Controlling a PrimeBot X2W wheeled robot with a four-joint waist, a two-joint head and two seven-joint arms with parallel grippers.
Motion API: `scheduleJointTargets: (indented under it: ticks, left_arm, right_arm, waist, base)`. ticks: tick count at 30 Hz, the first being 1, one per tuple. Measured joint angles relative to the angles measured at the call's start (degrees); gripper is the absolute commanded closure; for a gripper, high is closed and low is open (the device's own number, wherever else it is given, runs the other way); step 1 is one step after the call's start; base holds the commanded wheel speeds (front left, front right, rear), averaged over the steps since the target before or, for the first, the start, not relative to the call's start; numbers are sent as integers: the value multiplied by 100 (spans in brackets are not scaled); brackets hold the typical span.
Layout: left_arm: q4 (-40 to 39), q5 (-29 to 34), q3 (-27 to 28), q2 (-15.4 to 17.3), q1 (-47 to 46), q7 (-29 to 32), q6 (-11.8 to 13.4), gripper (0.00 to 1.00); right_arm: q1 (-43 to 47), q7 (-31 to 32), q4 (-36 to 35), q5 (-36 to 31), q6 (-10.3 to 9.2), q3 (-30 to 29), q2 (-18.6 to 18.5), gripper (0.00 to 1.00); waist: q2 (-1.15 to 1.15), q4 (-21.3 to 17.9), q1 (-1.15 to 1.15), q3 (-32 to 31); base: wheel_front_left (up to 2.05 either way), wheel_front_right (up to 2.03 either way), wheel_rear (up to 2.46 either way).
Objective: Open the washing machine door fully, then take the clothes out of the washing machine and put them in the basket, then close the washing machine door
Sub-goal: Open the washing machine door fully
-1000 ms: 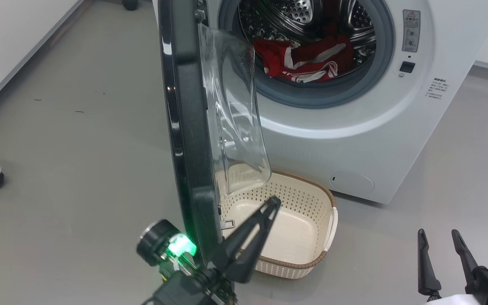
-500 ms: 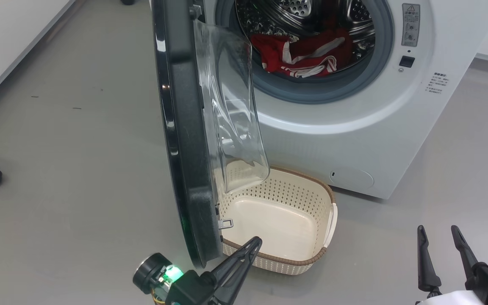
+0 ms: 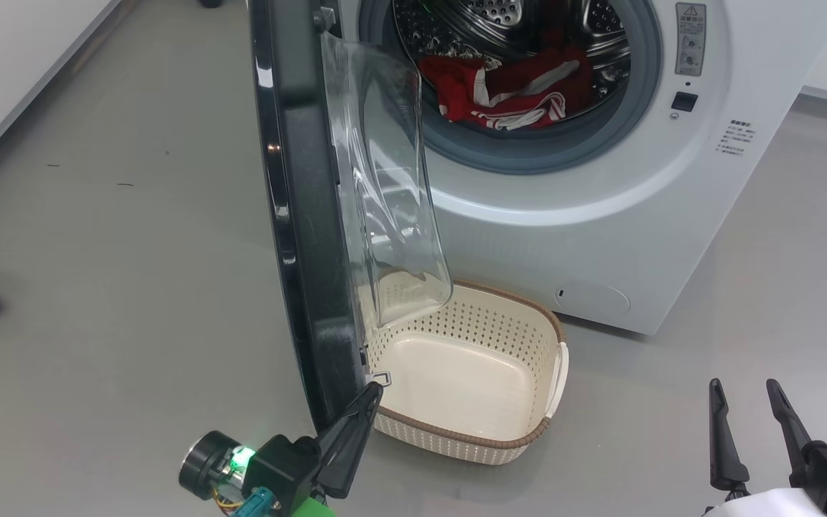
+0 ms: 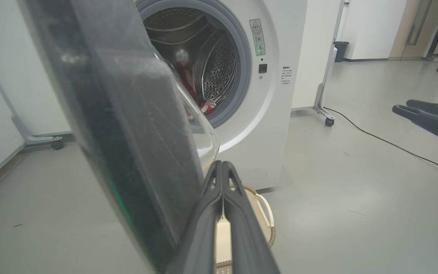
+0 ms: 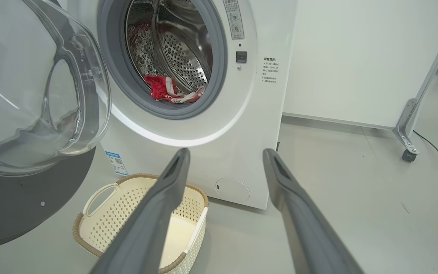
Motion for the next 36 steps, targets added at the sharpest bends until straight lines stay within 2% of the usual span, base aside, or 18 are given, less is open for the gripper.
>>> scheduleJointTargets:
  ticks: [16, 24, 36]
  left_arm:
    - [336, -44, 180, -54, -3, -15, 238, 100]
    - [393, -52, 234, -96, -1, -78, 310, 100]
    - [442, -48, 745, -99, 19, -337, 765, 100]
  right_arm:
    - [-2, 0, 62, 0, 49, -71, 24, 0]
    - [3, 0, 45, 1, 49, -193, 31, 0]
    - [-7, 0, 8, -54, 102, -193, 35, 0]
  waist:
    - [0, -37, 0, -66]
    - [0, 110, 0, -45]
    - [0, 436, 0, 47]
  base:
    - [0, 0, 0]
    - [0, 0, 0]
    - [0, 0, 0]
